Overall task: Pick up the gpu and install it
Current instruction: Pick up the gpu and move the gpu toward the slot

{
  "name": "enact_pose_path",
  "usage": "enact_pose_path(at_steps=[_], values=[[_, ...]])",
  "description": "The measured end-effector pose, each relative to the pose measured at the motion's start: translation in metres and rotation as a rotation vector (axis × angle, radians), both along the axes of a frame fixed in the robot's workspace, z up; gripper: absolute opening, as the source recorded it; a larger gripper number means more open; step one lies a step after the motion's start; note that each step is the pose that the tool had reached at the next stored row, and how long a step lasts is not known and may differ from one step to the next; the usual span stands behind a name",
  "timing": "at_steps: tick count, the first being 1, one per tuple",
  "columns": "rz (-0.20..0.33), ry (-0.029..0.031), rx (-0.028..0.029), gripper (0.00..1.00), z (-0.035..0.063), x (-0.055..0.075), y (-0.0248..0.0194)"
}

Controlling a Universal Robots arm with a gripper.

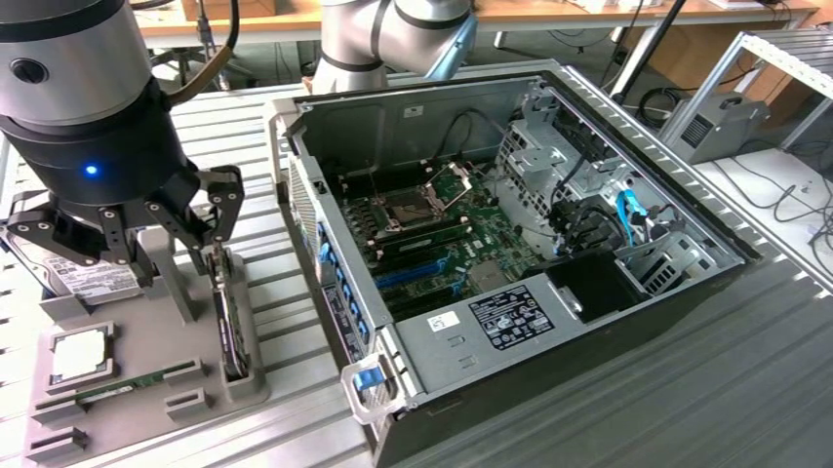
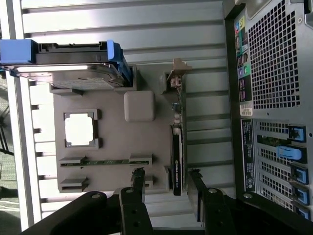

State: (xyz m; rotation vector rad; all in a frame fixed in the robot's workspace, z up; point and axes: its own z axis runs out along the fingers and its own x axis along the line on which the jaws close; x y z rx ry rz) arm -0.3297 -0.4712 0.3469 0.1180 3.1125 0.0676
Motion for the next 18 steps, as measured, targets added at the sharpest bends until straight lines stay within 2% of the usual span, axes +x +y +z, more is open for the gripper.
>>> enact_pose_path(at_steps=[18], values=[[0.0,0.0,0.0,0.48,-0.0038,0.0,0.0]])
